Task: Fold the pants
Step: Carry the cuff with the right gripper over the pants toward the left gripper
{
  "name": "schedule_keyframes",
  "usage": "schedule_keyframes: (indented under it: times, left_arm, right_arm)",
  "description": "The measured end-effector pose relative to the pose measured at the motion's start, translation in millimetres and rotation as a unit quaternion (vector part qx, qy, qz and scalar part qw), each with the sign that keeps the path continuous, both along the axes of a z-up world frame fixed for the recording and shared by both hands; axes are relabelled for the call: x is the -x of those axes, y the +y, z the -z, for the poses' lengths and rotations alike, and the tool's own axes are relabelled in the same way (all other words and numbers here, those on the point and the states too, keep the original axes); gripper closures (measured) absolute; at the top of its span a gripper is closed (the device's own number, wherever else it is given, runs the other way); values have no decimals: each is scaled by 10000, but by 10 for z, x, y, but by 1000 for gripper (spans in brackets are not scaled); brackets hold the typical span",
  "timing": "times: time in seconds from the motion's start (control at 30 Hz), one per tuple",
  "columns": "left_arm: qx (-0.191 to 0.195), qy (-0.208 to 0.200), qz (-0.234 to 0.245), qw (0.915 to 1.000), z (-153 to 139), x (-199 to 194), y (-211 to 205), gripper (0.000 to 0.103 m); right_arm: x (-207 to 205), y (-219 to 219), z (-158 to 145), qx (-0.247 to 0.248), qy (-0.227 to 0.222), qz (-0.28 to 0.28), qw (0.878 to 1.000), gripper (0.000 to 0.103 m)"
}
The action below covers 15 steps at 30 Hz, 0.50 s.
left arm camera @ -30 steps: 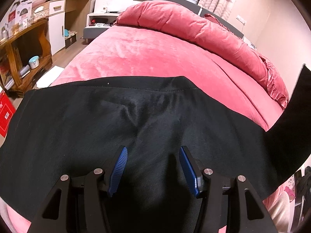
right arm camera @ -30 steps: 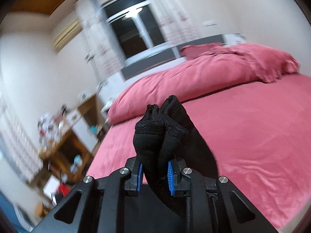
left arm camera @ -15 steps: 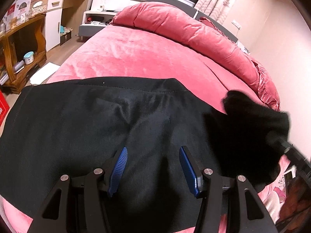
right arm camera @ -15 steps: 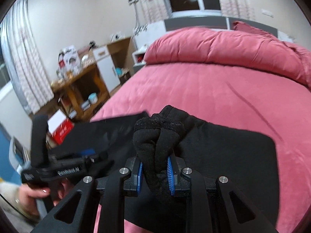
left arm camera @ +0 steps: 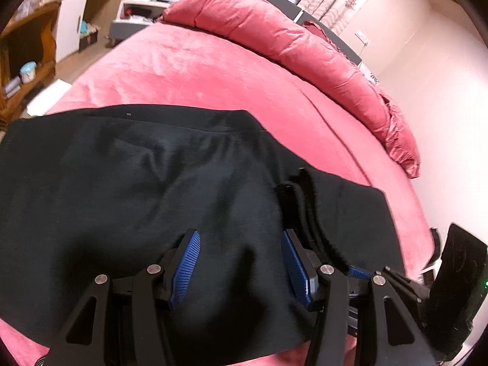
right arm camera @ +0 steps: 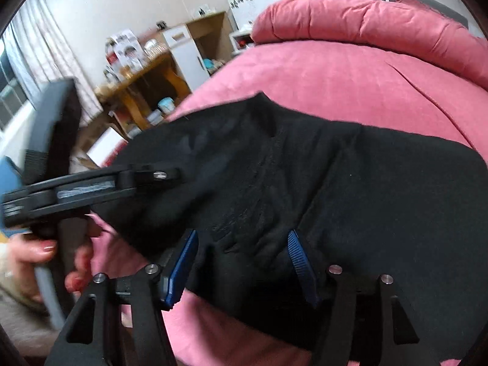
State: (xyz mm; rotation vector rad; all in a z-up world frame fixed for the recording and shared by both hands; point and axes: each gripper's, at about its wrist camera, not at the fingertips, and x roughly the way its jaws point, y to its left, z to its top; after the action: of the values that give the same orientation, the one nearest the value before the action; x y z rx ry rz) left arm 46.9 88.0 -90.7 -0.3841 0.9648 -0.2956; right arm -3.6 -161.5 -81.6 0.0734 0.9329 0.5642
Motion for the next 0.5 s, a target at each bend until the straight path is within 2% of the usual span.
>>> schedule_keyframes:
  times: [0.1, 0.2, 0.27, 0.33, 0.4, 0.47, 0.5]
  left_arm:
    - [295, 80, 166, 9994, -35, -95, -110, 46]
    - [504, 280, 382, 9976, -34, -215, -262, 43]
    - [649, 547, 517, 9950, 22, -325, -398, 43]
    - [590, 776, 537, 9938, 109, -437, -539, 45]
    - [475, 934, 512, 9932, 188, -516, -652, 52]
    - [434, 899, 562, 9934, 206, -531, -722, 78]
    - [431, 899, 626, 9931, 205, -530, -754, 82]
  right_arm:
    - [61, -370, -201, -674, -187, 463, 9965, 41]
    - [92, -850, -357, -1178, -389, 1252, 9843, 42]
    - [90, -1203, -404, -1173, -467, 1928, 9731, 49]
    - [33, -1478, -376, -962, -413, 2432, 9643, 63]
    - [-43, -1694, -318, -838, -337, 2769, 9566, 69]
    - [-153, -1832, -239, -783, -212, 2918, 9530, 69]
    - [-240, -1832, -206, -722, -142, 2907, 9540, 69]
